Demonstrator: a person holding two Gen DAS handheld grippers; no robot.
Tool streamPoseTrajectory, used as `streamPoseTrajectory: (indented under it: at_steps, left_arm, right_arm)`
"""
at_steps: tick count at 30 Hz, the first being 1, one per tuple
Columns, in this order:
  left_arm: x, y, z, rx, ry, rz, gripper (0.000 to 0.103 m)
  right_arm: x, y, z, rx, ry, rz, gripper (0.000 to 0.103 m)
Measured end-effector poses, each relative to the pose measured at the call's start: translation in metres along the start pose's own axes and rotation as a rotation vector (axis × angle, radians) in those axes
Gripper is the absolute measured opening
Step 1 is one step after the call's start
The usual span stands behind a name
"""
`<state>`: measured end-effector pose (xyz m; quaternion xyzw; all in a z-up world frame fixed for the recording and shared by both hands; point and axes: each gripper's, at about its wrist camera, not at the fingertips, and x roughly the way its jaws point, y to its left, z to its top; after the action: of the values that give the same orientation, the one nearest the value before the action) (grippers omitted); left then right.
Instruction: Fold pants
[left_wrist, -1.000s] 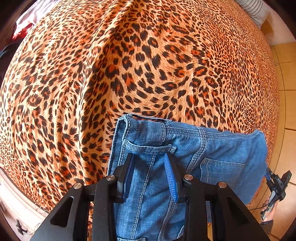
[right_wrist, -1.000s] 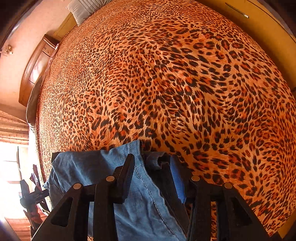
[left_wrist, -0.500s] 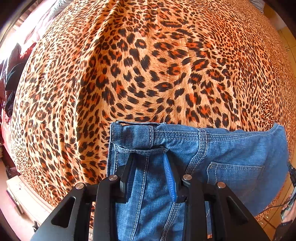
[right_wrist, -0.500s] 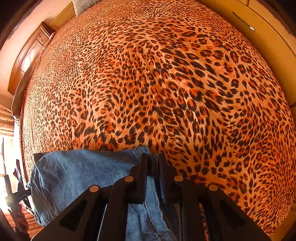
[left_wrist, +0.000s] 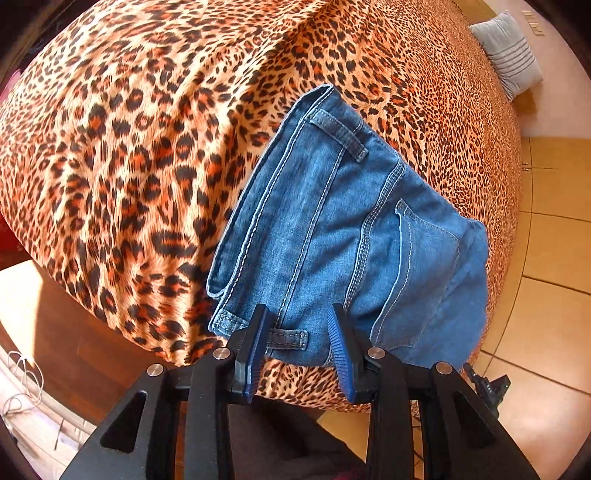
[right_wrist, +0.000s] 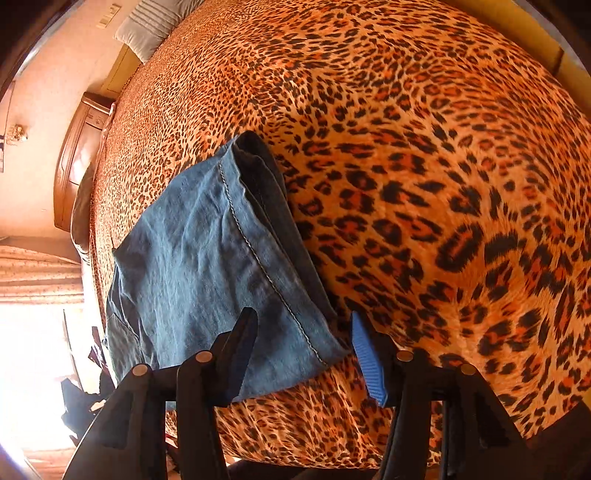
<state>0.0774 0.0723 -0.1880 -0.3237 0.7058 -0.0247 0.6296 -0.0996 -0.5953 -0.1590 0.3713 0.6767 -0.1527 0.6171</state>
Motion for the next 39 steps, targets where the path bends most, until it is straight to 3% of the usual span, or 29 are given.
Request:
streamPoseTrajectory:
  at_steps: [3, 7, 13, 14, 15, 16, 17, 20, 24, 29, 34, 36, 39]
  left_arm:
    - [-0.006, 0.008, -0.011, -0.038, 0.003, -0.032, 0.031]
    - [-0.014, 0.016, -0.023, -0.041, -0.020, -0.134, 0.040]
    - [0.034, 0.014, -0.005, -0.065, 0.018, -0.095, 0.038]
    - [0.039, 0.010, -0.002, -0.058, 0.014, -0.051, 0.029]
    - [0.044, 0.005, 0.000, -0.044, 0.010, 0.002, 0.020]
    - [0.047, -0.003, 0.001, -0.037, 0.009, 0.025, 0.017]
    - [0.043, -0.008, 0.000, -0.033, -0.005, 0.036, 0.015]
    - [0.033, -0.019, -0.004, 0.018, -0.056, 0.101, 0.010]
    - [0.070, -0.004, 0.005, -0.023, 0.040, 0.149, 0.010]
    - [0.061, -0.006, 0.002, 0.022, 0.051, 0.129, 0.012]
    - [0.021, -0.002, -0.011, 0.143, 0.076, 0.023, 0.018]
    - [0.001, -0.003, -0.015, 0.194, 0.055, 0.002, 0.023]
    - [-0.025, -0.010, -0.002, 0.229, -0.037, 0.039, 0.031]
  right_arm:
    - [-0.004, -0.008, -0.009, 0.012, -0.017, -0.045, 0.054]
    - [-0.007, -0.018, -0.016, 0.065, -0.028, 0.001, 0.054]
    - [0.005, -0.015, -0.020, 0.116, -0.046, 0.054, 0.055]
    - [0.007, -0.010, -0.020, 0.109, -0.062, 0.040, 0.051]
    - [0.006, -0.007, -0.021, 0.096, -0.077, 0.021, 0.030]
    - [0.008, 0.000, -0.019, 0.085, -0.076, 0.026, 0.014]
    - [0.005, 0.004, -0.020, 0.079, -0.076, 0.031, 0.010]
    - [-0.017, 0.018, -0.028, 0.026, -0.147, 0.012, 0.010]
    - [0.014, -0.005, -0.035, 0.074, -0.053, -0.064, 0.012]
    - [0.006, -0.004, -0.042, 0.124, -0.083, -0.047, 0.020]
    - [-0.031, -0.013, -0.047, 0.182, -0.167, -0.001, 0.025]
    - [-0.044, -0.008, -0.043, 0.150, -0.201, -0.017, 0.025]
    - [-0.048, 0.021, -0.035, 0.049, -0.202, -0.001, 0.026]
